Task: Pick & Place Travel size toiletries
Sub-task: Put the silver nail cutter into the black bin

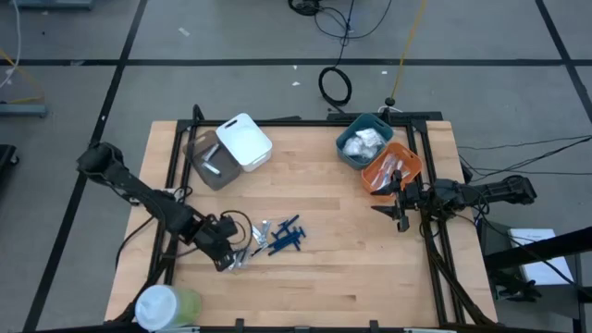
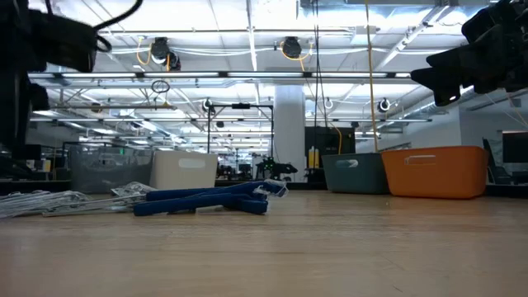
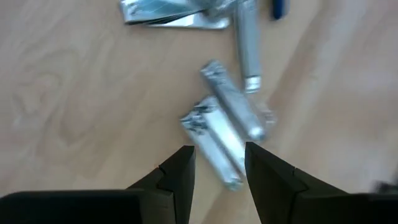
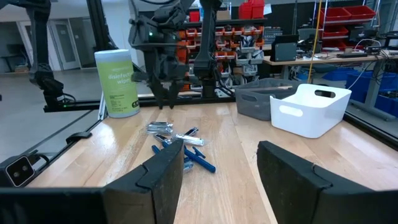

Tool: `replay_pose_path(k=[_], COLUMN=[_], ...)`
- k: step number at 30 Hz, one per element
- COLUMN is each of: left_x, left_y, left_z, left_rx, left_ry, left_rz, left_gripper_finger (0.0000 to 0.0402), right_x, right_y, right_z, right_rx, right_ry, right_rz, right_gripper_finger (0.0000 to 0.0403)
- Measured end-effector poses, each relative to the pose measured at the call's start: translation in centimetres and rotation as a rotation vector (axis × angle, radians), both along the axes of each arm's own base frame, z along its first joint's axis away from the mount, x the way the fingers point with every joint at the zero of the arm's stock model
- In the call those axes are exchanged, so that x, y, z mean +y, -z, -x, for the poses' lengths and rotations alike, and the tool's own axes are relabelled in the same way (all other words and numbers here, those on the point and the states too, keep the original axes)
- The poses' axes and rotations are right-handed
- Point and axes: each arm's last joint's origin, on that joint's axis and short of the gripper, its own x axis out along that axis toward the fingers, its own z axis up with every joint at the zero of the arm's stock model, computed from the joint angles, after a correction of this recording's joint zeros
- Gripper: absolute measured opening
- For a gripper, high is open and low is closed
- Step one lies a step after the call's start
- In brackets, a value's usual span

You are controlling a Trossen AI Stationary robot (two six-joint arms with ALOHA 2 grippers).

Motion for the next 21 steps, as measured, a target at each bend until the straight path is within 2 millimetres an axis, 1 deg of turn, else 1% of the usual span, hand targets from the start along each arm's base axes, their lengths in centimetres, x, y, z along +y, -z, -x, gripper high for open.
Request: replay_pose_path(k=[5, 11, 14, 16, 21], left_x=[0.4, -0.1, -0.4, -0.5, -0.7], left_y=[1.1, 2.3, 2.9, 3.3, 4.4], left_z=[-0.7, -0.9, -1.0, -1.2, -2.1], left_rx=[0.063, 0.200, 0.239, 0.243, 0.249], left_ry=[0.042, 0.107, 0.133, 0.136, 0.075], left_rz=[-0.021, 0.125, 0.142, 0.141, 0.151], left_gripper_finger=[0.0136, 0.0136, 0.0136, 0.0136, 0.0136], right_x=[0.0, 0.0, 0.0, 0.0, 0.0], right_y=[0.0, 0.0, 0.0, 0.0, 0.0], right_z=[0.0, 0.0, 0.0, 0.0, 0.0], right_rx=[0.000, 0.000, 0.000, 0.000, 0.000], right_ry=[0.000, 0.000, 0.000, 0.000, 0.000], right_rz=[0.000, 0.000, 0.000, 0.000, 0.000], right_gripper_finger=[0.0193, 0.0193, 0.0192, 0.0192, 0.0194])
